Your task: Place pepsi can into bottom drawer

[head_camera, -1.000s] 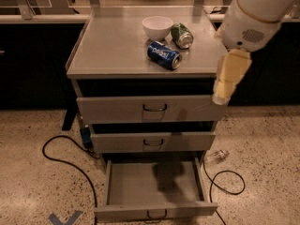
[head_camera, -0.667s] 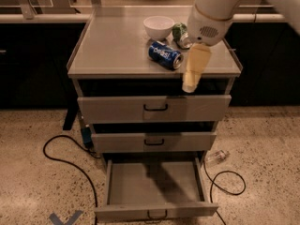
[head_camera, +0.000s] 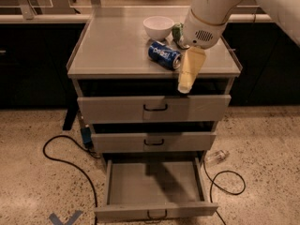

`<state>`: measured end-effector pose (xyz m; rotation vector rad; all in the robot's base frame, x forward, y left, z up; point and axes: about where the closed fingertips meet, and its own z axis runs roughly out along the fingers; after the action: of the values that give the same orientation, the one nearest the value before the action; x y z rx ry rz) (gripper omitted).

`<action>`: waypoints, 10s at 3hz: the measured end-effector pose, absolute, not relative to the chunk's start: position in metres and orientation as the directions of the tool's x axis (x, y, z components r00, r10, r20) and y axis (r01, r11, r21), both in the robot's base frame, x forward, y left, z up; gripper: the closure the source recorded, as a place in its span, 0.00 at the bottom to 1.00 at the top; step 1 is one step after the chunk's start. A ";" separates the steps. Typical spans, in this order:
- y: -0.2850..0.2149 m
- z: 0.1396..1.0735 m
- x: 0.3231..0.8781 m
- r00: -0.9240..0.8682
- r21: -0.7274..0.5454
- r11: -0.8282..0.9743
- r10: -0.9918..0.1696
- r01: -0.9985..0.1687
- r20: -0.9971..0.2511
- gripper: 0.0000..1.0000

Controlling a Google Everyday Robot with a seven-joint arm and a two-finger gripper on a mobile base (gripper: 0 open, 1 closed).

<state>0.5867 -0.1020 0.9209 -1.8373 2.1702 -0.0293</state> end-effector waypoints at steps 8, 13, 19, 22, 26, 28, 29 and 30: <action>-0.049 0.840 0.763 -0.071 -0.120 0.142 -0.883 -0.983 -0.464 0.00; -0.047 0.838 0.766 -0.080 -0.113 0.149 -0.882 -0.982 -0.465 1.00; -0.137 0.956 0.668 0.064 -0.396 0.197 -0.828 -0.897 -0.557 1.00; -0.140 0.983 0.544 0.103 -0.541 0.269 -0.821 -0.797 -0.561 1.00; -0.122 0.830 0.451 0.000 -0.411 0.323 -0.786 -0.853 -0.619 1.00; -0.127 0.792 0.423 -0.052 -0.353 0.323 -0.797 -0.878 -0.601 1.00; -0.127 0.766 0.408 -0.082 -0.333 0.324 -0.815 -0.885 -0.574 1.00; -0.129 0.686 0.366 -0.201 -0.201 0.392 -0.772 -0.898 -0.603 1.00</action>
Offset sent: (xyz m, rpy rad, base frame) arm 0.2255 0.0149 0.0071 0.5351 -0.1405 0.0889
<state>0.3661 -0.1291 0.6857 -1.4243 2.0174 0.2556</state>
